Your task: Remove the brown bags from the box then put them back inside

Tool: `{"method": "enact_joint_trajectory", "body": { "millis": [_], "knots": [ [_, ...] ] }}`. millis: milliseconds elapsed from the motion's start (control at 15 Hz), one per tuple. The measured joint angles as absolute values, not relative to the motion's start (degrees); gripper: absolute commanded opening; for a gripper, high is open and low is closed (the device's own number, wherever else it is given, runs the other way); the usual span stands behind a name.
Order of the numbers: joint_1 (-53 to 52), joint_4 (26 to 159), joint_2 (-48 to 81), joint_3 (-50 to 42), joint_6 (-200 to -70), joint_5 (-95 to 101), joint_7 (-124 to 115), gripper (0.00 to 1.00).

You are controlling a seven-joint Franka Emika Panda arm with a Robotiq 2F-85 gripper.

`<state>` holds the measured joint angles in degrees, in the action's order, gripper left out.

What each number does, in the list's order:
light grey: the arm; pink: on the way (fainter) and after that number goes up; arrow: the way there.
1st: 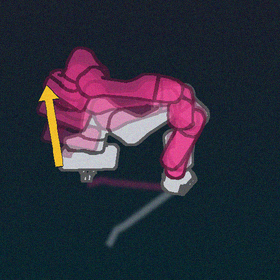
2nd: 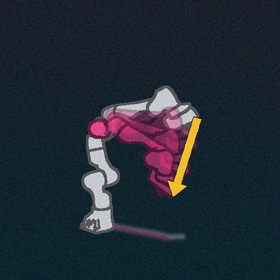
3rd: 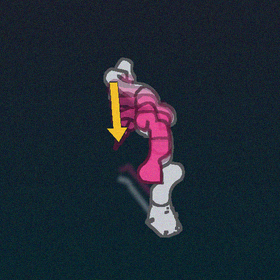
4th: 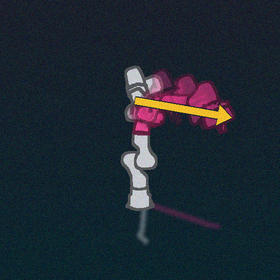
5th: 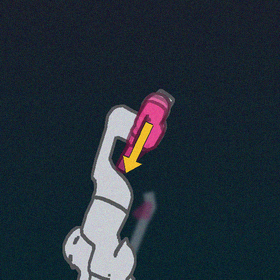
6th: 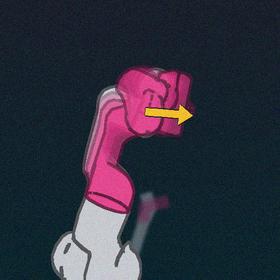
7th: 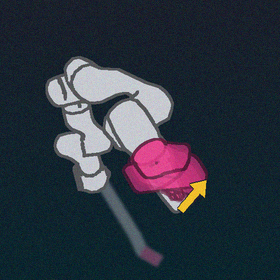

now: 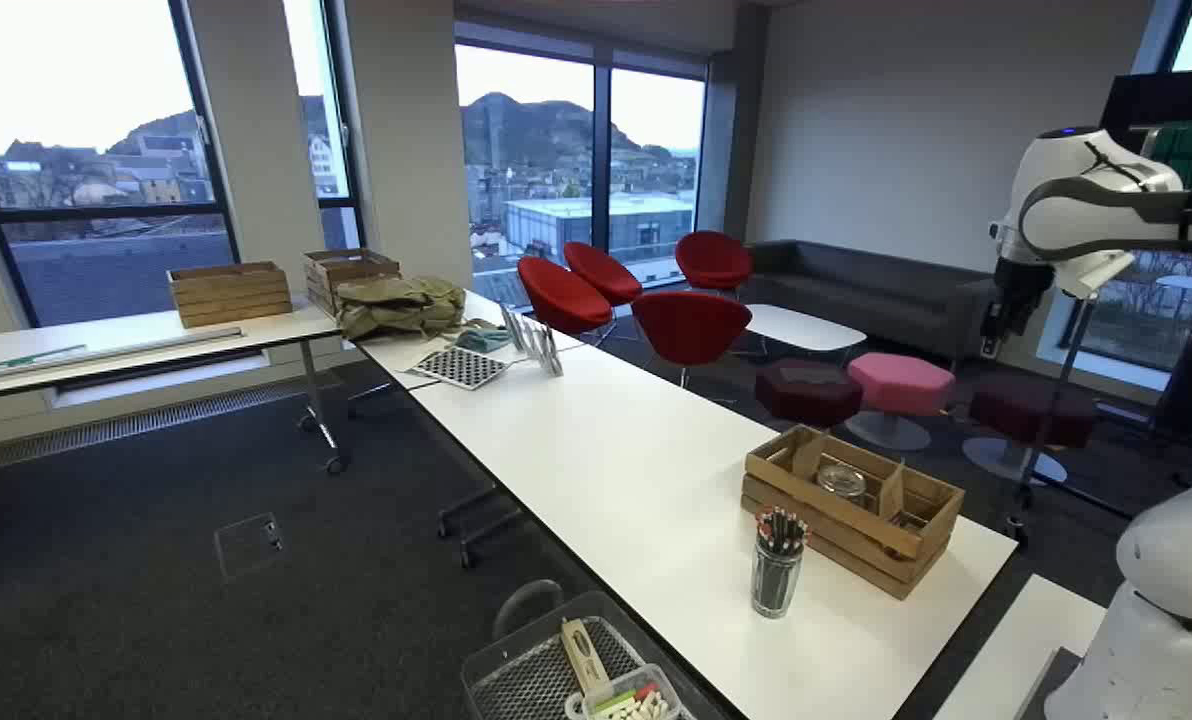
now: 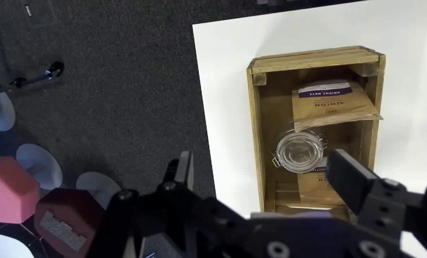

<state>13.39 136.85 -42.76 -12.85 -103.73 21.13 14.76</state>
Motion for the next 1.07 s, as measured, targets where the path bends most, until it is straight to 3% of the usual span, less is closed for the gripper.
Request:
{"method": "enact_joint_trajectory", "body": {
  "millis": [533,1067],
  "knots": [
    [12.59,134.74,-40.07,-12.62,-103.67,15.82,7.49,1.0],
    [10.37,117.48,-16.99,-6.75,-104.43,1.83,-18.9,1.0]
  ]
}}
